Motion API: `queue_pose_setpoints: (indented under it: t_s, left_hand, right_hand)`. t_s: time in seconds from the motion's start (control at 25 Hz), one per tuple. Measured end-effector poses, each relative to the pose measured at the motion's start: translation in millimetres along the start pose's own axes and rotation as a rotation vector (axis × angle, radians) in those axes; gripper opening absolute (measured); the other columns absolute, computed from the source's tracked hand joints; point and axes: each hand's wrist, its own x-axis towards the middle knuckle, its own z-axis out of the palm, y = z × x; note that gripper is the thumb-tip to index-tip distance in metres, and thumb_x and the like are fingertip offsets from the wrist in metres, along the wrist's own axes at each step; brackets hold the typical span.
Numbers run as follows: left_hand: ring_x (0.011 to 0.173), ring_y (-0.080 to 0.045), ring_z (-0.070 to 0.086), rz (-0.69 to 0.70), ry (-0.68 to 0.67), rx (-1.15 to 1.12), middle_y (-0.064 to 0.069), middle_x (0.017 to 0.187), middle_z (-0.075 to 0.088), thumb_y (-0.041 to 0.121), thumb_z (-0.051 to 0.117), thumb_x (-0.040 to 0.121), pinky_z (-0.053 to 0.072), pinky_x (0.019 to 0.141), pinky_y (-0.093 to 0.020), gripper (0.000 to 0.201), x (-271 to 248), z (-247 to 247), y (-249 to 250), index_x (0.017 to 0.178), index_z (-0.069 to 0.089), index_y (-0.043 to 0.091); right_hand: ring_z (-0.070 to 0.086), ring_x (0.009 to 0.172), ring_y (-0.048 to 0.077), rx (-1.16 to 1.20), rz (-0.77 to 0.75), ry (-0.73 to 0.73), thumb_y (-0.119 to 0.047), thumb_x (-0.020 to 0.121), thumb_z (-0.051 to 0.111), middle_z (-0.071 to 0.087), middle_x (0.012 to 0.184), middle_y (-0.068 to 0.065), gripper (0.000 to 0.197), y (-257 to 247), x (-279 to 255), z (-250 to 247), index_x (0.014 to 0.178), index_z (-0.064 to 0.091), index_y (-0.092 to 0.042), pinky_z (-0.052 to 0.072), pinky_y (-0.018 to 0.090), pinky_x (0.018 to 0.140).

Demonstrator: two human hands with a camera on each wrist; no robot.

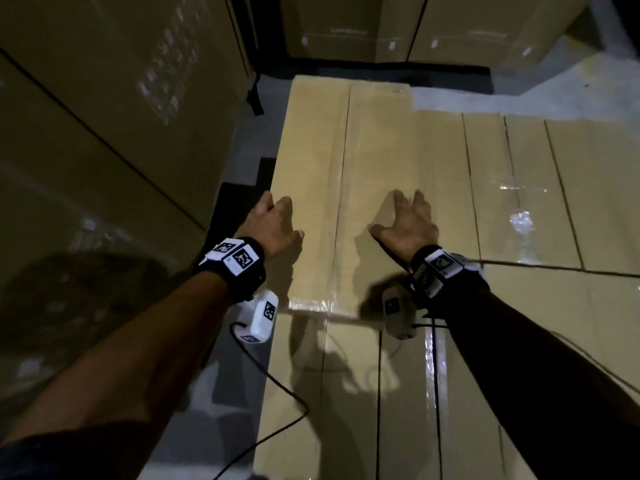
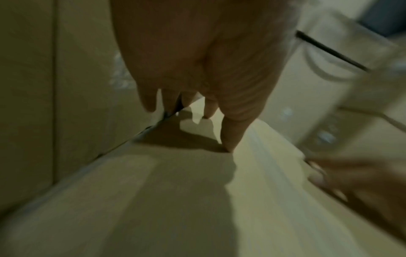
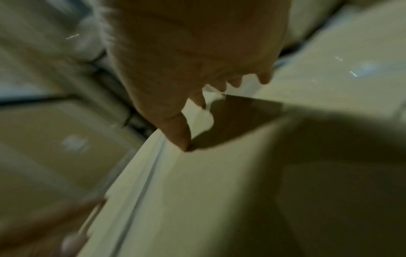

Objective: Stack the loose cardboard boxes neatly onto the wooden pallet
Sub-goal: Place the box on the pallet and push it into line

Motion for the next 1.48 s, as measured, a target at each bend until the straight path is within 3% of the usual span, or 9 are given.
queue_pose_setpoints:
  t_s: [0.08, 0.16, 0.28, 0.4, 0.56, 0.72, 0.92, 1.12, 1.48]
  left_hand:
    - [0.146, -0.033, 0.020, 0.164, -0.021, 0.187, -0.012, 0.161, 0.014, 0.053, 0.059, 0.091, 0.026, 0.118, -0.046, 0.073, -32, 10, -1, 0.149, 0.032, 0.019]
    - [0.149, -0.031, 0.014, 0.316, -0.083, 0.314, -0.009, 0.164, 0.011, 0.061, 0.055, 0.087, 0.021, 0.120, -0.047, 0.083, -60, 26, -1, 0.153, 0.026, 0.019]
    - [0.152, -0.027, 0.002, 0.384, -0.175, 0.408, -0.007, 0.166, -0.004, 0.056, 0.057, 0.088, 0.013, 0.122, -0.041, 0.094, -90, 49, -1, 0.158, 0.008, 0.017]
    - [0.153, -0.024, -0.002, 0.374, -0.078, 0.445, -0.007, 0.166, -0.008, 0.047, 0.056, 0.095, 0.009, 0.122, -0.037, 0.091, -105, 64, -2, 0.158, 0.001, 0.013]
    - [0.153, -0.024, -0.004, 0.359, 0.057, 0.486, -0.006, 0.166, -0.009, 0.025, 0.048, 0.101, 0.006, 0.124, -0.036, 0.077, -105, 86, -5, 0.158, -0.003, 0.012]
    - [0.153, -0.024, -0.005, 0.344, 0.133, 0.459, -0.006, 0.166, -0.008, 0.028, 0.035, 0.106, 0.003, 0.124, -0.038, 0.067, -107, 99, -8, 0.158, -0.004, 0.013]
    - [0.153, -0.023, -0.006, 0.314, 0.182, 0.457, -0.007, 0.166, -0.008, 0.014, 0.041, 0.102, 0.002, 0.124, -0.038, 0.071, -103, 101, -4, 0.157, -0.004, 0.012]
    - [0.153, -0.023, -0.001, 0.289, 0.229, 0.412, -0.006, 0.167, -0.001, 0.022, 0.041, 0.105, 0.003, 0.122, -0.036, 0.066, -75, 92, 9, 0.158, 0.003, 0.012]
    - [0.153, -0.023, -0.006, 0.235, 0.226, 0.403, -0.009, 0.166, -0.008, 0.023, 0.032, 0.105, 0.000, 0.124, -0.036, 0.065, -31, 67, 34, 0.157, -0.004, 0.009]
  right_hand:
    - [-0.002, 0.155, 0.030, -0.240, -0.123, -0.026, -0.051, 0.092, 0.058, -0.005, 0.169, 0.009, 0.080, -1, -39, 14, 0.158, 0.020, -0.026, 0.004, 0.052, 0.123]
    - [-0.001, 0.155, 0.028, -0.331, -0.236, -0.071, -0.049, 0.092, 0.057, -0.001, 0.169, 0.008, 0.077, -2, -79, 31, 0.157, 0.024, -0.023, -0.001, 0.050, 0.123]
    - [-0.001, 0.155, 0.025, -0.354, -0.310, -0.138, -0.047, 0.092, 0.056, -0.001, 0.169, 0.007, 0.080, -3, -122, 54, 0.158, 0.022, -0.019, -0.002, 0.044, 0.124]
    - [-0.004, 0.155, 0.024, -0.383, -0.327, -0.113, -0.047, 0.093, 0.055, -0.005, 0.169, 0.008, 0.085, -2, -139, 72, 0.161, 0.013, -0.017, -0.003, 0.041, 0.125]
    - [-0.004, 0.156, 0.026, -0.463, -0.345, 0.034, -0.041, 0.103, 0.042, -0.005, 0.169, 0.009, 0.072, 9, -138, 95, 0.161, 0.008, -0.016, -0.004, 0.042, 0.124]
    - [-0.002, 0.156, 0.026, -0.484, -0.351, 0.083, -0.040, 0.106, 0.037, -0.002, 0.169, 0.008, 0.066, 12, -138, 102, 0.161, 0.008, -0.018, -0.004, 0.043, 0.123]
    - [0.002, 0.156, 0.026, -0.463, -0.367, 0.117, -0.036, 0.107, 0.039, 0.003, 0.169, 0.008, 0.062, 13, -132, 99, 0.161, 0.014, -0.018, -0.008, 0.044, 0.121]
    - [0.003, 0.156, 0.025, -0.430, -0.375, 0.124, -0.031, 0.108, 0.038, 0.005, 0.169, 0.008, 0.059, 7, -99, 84, 0.160, 0.016, -0.017, -0.004, 0.043, 0.123]
    - [0.003, 0.156, 0.025, -0.453, -0.428, 0.117, -0.033, 0.108, 0.037, 0.006, 0.169, 0.009, 0.059, 0, -38, 57, 0.160, 0.016, -0.014, -0.003, 0.038, 0.124]
